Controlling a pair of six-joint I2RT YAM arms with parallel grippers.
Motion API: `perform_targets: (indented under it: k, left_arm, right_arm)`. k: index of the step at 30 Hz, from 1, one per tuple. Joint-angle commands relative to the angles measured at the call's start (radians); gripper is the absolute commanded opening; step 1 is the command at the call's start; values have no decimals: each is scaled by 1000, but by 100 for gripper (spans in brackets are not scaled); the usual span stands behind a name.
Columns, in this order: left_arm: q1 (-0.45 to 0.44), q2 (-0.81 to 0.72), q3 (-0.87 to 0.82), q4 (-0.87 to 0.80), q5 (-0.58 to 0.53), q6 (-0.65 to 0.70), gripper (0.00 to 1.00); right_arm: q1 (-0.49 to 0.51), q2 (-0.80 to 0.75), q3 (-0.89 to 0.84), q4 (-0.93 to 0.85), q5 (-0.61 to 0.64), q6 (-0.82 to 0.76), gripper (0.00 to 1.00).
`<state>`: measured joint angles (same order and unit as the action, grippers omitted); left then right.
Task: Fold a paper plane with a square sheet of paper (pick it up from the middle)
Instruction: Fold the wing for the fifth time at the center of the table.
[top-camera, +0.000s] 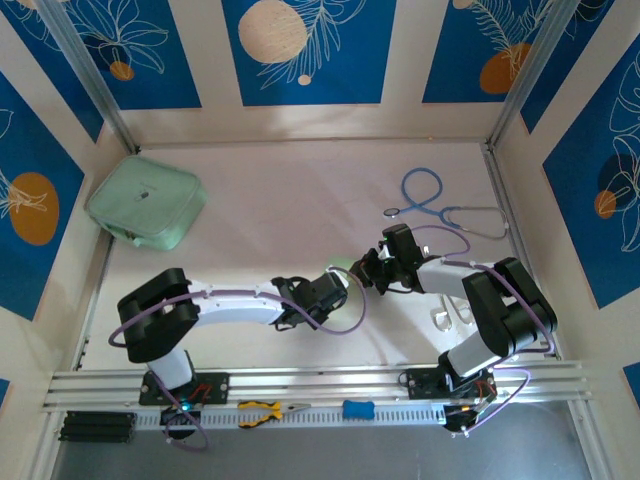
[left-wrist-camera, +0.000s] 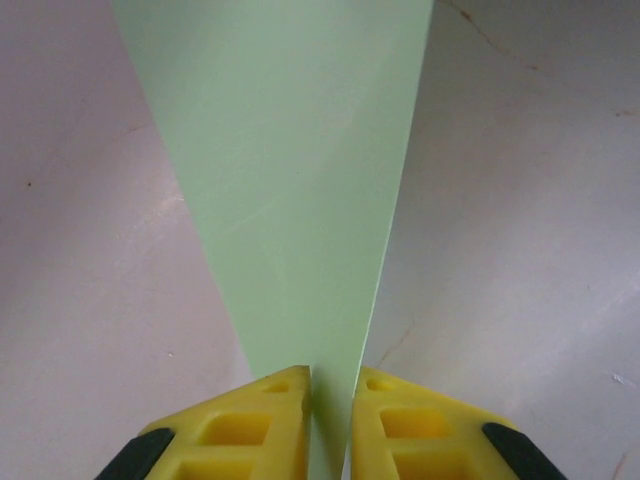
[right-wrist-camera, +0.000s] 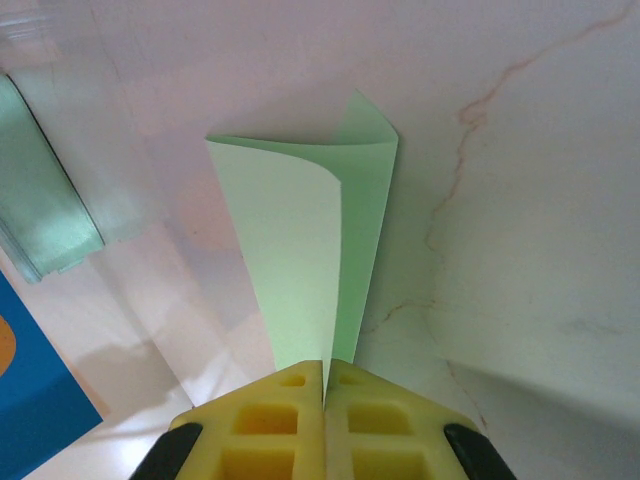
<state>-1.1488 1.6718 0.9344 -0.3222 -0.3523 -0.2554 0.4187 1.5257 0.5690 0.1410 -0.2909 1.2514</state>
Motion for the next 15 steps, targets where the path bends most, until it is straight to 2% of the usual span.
perform_targets:
  k: [1,9,15]
  left_arm:
    - [-9,-20,2,19,4,-9,20]
    - [-9,-1,6,40,-11,-7,22]
    - [-9,5,6,42,-12,-9,15]
  right_arm:
    - [4,-28,-11,-22,-2,6,2]
    - [4,-29,-11,-24,-4,6,2]
    - [5,-29,-12,-22,-1,6,2]
